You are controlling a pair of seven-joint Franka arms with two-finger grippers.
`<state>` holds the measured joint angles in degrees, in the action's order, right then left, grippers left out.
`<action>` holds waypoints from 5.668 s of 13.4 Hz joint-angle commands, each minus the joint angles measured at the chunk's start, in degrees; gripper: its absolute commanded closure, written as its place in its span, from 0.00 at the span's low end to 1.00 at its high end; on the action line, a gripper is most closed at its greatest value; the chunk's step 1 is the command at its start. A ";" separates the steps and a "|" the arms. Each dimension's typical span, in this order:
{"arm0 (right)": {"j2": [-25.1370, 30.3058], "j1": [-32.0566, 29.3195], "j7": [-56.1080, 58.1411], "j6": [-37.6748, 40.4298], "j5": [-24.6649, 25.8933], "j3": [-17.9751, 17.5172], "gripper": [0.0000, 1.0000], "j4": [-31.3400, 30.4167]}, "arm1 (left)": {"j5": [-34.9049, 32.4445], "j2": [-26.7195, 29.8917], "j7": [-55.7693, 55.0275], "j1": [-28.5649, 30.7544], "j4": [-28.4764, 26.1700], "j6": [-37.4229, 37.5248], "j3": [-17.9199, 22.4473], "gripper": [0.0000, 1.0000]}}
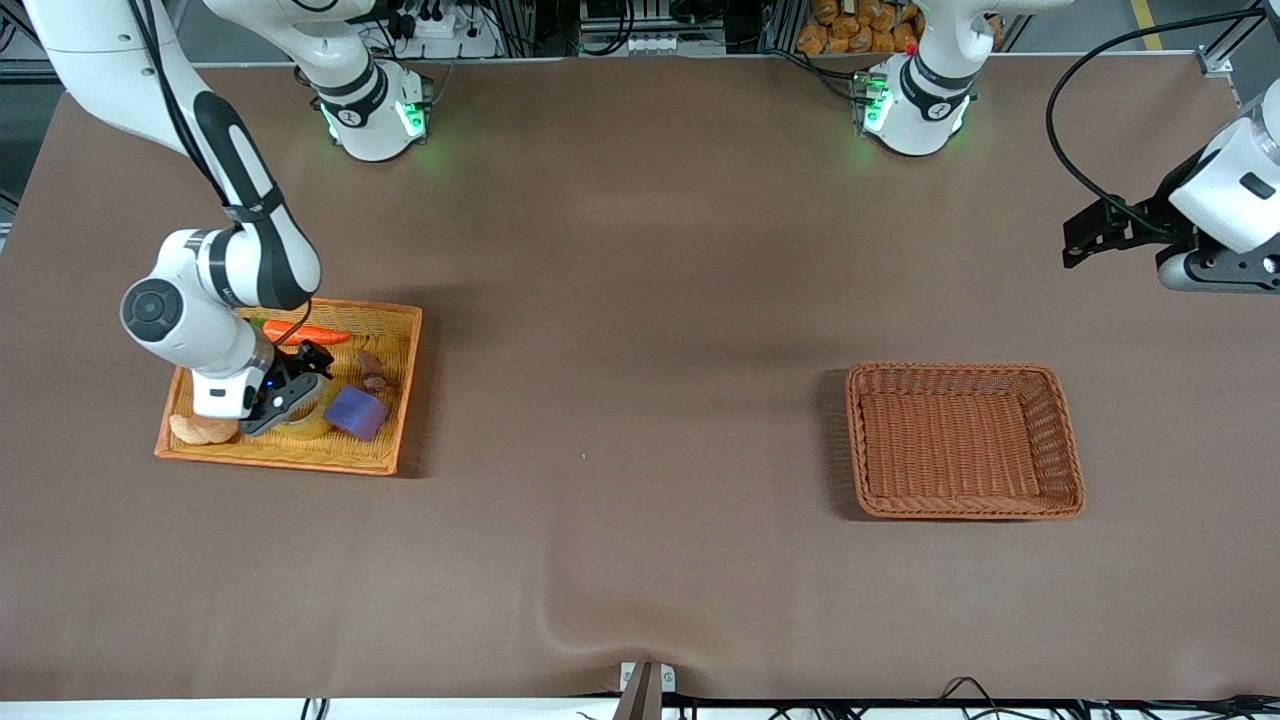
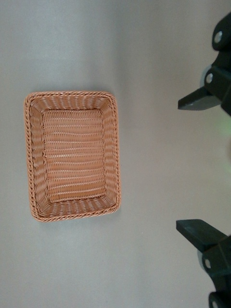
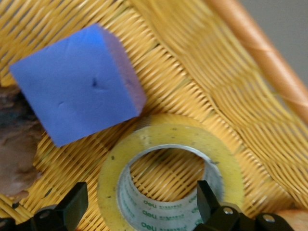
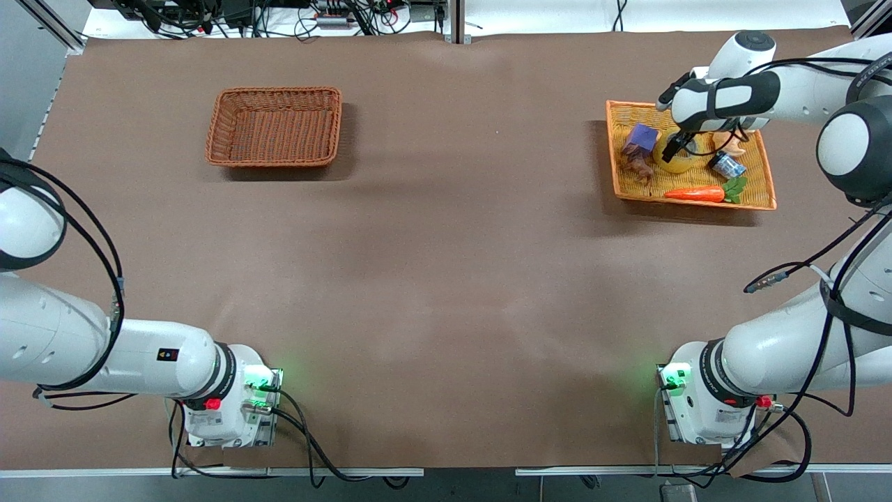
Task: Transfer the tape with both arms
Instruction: 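Reach the right gripper down over the yellow tape roll in the tray, then grasp the yellow tape roll with the right gripper and lift it, then carry the tape roll to the table middle and set it down, then withdraw the right gripper while the left gripper reaches toward the tape, then lower the left gripper onto the tape roll and grasp its rim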
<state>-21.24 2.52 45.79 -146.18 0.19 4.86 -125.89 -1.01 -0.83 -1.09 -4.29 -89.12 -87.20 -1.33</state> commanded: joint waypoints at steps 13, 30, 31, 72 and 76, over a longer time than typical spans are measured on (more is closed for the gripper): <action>9.63 2.74 2.21 12.37 -0.45 -0.99 1.00 2.72 | 0.22 0.56 1.09 0.16 -1.67 -1.39 -0.34 0.00; -16.96 42.63 -71.21 26.07 -1.25 -1.52 1.00 45.98 | 0.13 -0.23 0.91 -0.19 -1.67 -1.48 -0.34 0.00; -20.29 44.39 -77.19 23.34 -1.16 -1.52 1.00 47.73 | 0.13 -0.32 0.65 -0.19 -1.58 -1.48 -0.34 0.00; 14.21 -2.96 -44.56 58.13 -1.42 -0.12 0.00 43.89 | -3.03 -39.78 -58.39 -34.54 5.10 -37.86 -2.98 0.00; 14.92 -3.40 -44.82 59.00 -0.63 0.06 0.00 42.39 | -9.52 -41.18 -69.12 -37.80 4.92 -41.82 -2.89 0.00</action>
<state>-8.62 -0.59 1.65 -86.31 -1.50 5.25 -80.18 -7.15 -40.80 -65.90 -40.58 -85.54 -128.02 -5.00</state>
